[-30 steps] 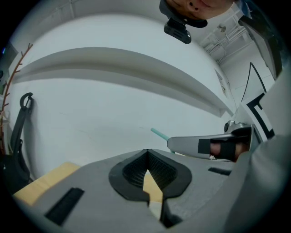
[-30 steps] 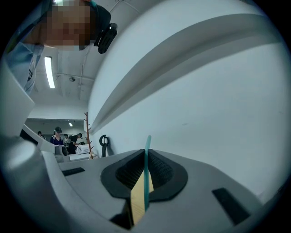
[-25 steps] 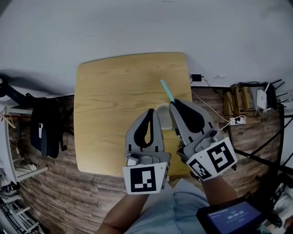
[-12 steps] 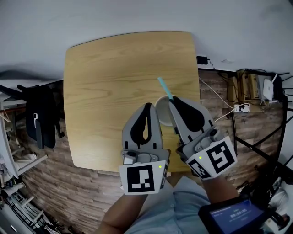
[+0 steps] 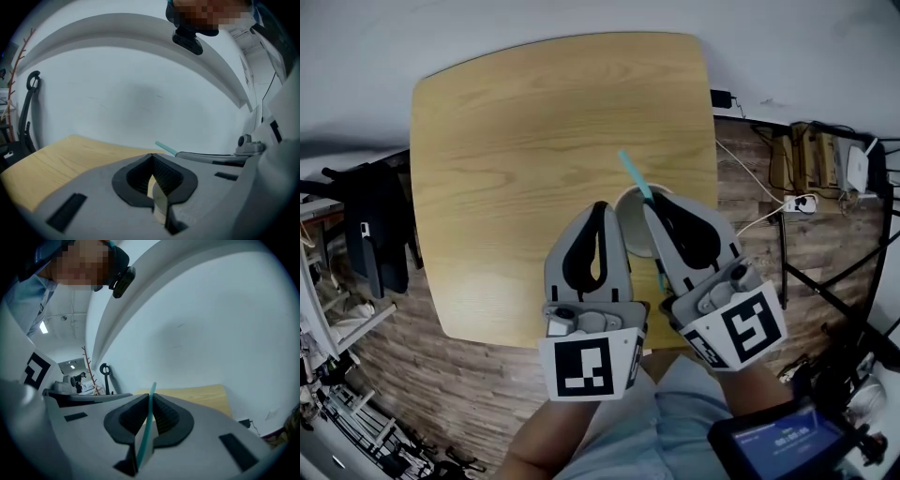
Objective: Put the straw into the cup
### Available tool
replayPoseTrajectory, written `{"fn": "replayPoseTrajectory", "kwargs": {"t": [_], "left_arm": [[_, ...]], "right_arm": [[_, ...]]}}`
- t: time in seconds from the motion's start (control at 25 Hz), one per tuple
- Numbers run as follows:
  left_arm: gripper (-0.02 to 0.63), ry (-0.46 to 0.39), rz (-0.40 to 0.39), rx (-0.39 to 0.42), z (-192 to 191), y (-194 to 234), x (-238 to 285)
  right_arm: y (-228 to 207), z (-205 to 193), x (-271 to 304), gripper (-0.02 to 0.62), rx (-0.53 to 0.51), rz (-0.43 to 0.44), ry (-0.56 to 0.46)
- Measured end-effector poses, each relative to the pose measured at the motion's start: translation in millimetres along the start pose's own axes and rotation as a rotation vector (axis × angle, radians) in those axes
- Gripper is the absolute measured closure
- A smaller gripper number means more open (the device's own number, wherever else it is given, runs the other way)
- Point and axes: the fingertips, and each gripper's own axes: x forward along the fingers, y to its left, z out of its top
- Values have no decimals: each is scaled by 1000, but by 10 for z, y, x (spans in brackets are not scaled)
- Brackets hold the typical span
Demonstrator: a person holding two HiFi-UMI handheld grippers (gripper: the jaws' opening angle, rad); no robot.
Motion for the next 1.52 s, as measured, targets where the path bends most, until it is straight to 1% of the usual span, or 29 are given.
{"fn": "replayPoseTrajectory", "kwargs": {"t": [0.2,0.4,0.52,0.72,0.8,0.92,1.16,1.32,1.52], "left_arm": [[607,13,3,19,-82,15,0],[607,4,15,16,-31,42,-16],[607,2,21,17,-29,55,-37],[607,0,29,17,-35,77,-72],[607,-3,29,17,-31,78,-78],[607,-4,30,18,-36,89,-88],[607,-21,23,20,4,67,-151],[607,-45,20,28,101,29,-240],[607,-93,4,39,289,-63,-431]], "right_arm": [[76,-54,8,572,-72,21,27],[85,-58,20,571,-57,17,41],[99,-49,25,567,-74,23,42],[126,-91,18,538,-70,18,62],[100,-100,7,517,-82,11,67],[16,-48,-42,512,-78,-13,39],[-279,172,-274,514,19,-112,-62],[-350,317,-416,514,12,-148,-96],[-205,530,-588,515,-17,-150,-139]]}}
